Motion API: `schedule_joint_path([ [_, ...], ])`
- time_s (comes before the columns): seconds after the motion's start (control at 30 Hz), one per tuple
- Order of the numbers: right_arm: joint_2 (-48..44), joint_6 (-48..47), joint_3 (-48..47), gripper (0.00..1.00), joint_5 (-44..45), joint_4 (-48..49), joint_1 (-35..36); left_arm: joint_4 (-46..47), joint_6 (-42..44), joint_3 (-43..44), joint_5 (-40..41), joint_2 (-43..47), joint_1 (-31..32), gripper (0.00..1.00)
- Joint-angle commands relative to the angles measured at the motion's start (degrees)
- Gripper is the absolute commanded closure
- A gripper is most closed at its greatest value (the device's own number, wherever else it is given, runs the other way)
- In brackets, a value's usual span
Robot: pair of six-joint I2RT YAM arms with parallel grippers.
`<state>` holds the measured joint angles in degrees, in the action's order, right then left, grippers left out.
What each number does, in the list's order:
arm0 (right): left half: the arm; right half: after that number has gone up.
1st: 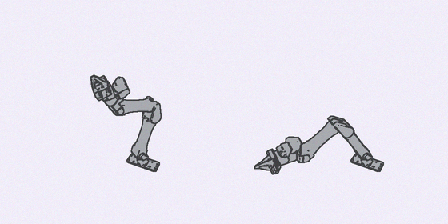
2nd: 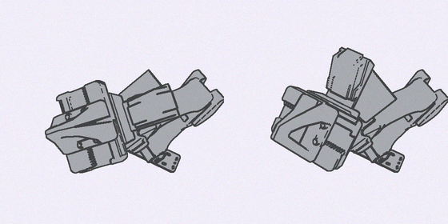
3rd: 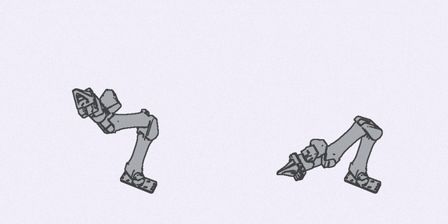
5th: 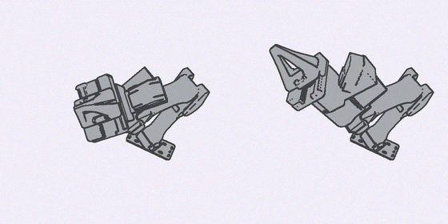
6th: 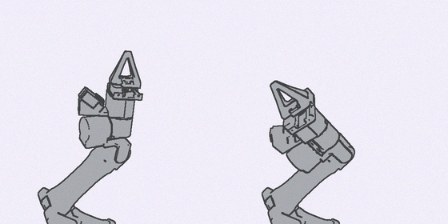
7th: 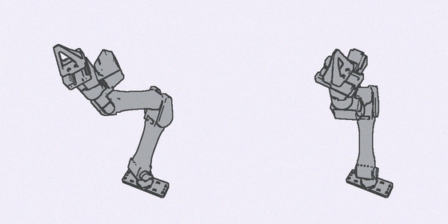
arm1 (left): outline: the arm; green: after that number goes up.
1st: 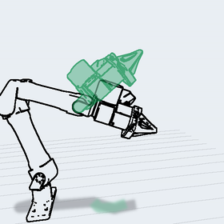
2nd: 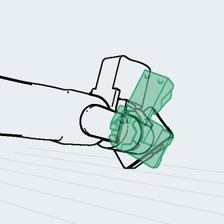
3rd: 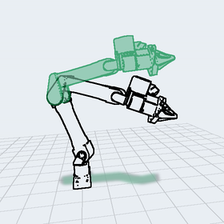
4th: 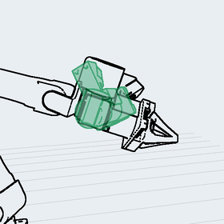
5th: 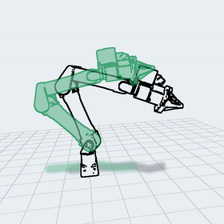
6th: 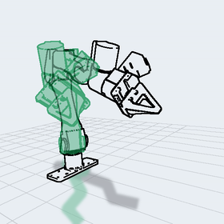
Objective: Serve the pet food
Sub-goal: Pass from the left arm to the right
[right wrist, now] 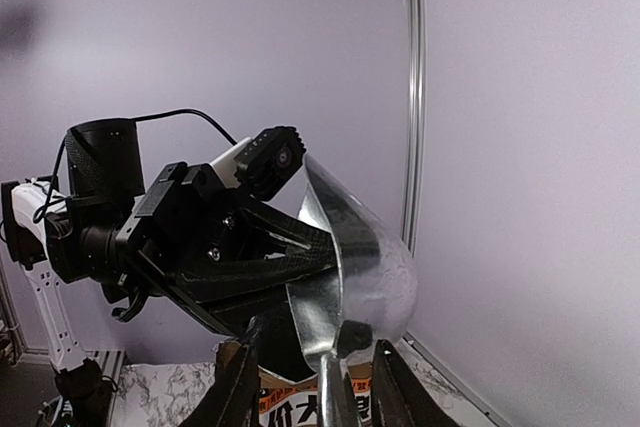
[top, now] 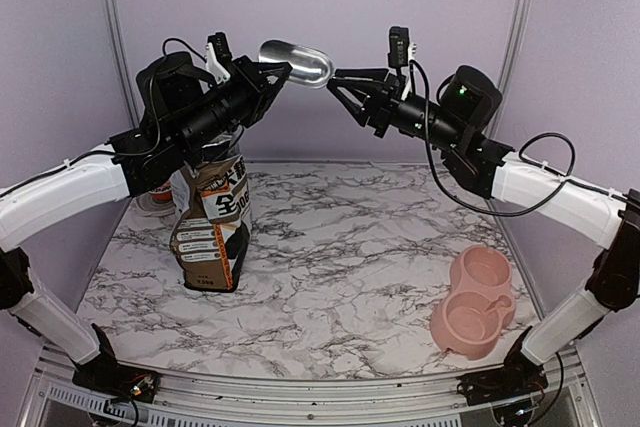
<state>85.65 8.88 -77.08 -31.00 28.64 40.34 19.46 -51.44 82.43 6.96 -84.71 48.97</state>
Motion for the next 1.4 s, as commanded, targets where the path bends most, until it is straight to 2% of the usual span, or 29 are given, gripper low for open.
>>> schedule_joint_path([
  [0.0,0.7,-0.1,-2.6,0.67,0.0,-0.4,0.4,2.7,0.5,0.3,-0.5,0.4,0.1,1.00],
  [0.23,0.4,0.2,-2.4,0.75,-0.8,-0.3,0.4,2.7,0.7,0.2,-0.3,0.5,0.1,1.00],
  [0.67,-0.6,1.4,-1.9,0.69,-2.6,0.8,0.4,2.7,1.2,0.2,0.1,0.5,0.1,1.00],
  [1.2,-1.7,5.0,-0.4,0.72,-5.6,4.6,-0.6,2.7,1.7,-0.4,0.6,1.3,0.1,1.00],
  [1.37,-1.5,5.2,-0.6,0.76,-6.0,4.5,-0.6,2.7,1.7,-0.5,0.8,1.3,0.1,1.00],
])
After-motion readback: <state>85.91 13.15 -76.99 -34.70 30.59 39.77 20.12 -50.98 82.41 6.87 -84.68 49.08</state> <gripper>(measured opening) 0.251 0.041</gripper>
